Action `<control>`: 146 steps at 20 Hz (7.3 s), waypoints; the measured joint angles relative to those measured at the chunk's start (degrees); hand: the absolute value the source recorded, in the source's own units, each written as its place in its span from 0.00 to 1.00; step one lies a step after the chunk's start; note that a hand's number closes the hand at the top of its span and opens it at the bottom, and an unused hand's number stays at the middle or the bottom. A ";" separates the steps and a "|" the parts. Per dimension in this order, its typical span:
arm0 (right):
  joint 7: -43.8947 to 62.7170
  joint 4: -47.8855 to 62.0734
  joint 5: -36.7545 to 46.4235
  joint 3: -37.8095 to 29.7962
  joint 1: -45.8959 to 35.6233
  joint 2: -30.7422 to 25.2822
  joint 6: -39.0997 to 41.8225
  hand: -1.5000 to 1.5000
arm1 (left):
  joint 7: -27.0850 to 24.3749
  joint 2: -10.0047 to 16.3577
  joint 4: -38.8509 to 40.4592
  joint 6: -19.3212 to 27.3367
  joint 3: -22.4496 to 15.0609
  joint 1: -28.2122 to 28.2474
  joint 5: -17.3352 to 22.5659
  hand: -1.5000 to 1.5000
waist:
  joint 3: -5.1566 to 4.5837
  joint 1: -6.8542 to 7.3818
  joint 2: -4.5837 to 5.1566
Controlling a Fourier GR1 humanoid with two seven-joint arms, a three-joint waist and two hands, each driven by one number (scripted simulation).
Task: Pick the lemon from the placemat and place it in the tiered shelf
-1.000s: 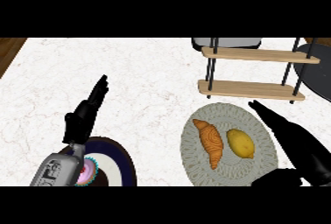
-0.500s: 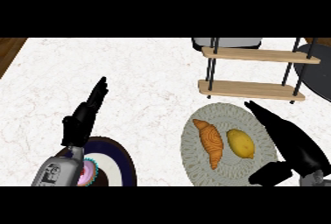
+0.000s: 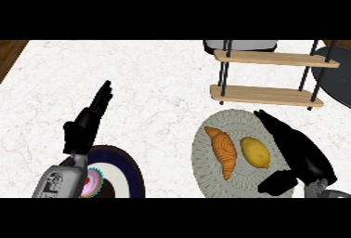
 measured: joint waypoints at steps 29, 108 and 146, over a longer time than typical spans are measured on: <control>-16.34 10.95 12.06 -0.03 0.87 1.24 -5.18 1.00 | 0.55 -3.48 -0.10 -0.89 1.39 -0.42 -3.67 0.50 | -0.18 0.06 -0.29; 6.60 90.81 18.12 -16.33 -87.77 -8.59 -30.85 1.00 | -0.34 -3.96 0.27 -2.78 0.84 -1.95 -4.23 0.50 | -0.01 3.15 1.33; 9.47 95.43 13.19 -25.72 -85.73 -15.39 -43.46 0.00 | 0.39 -4.22 -0.99 -3.25 0.73 -0.93 -4.39 0.50 | -0.02 2.94 1.06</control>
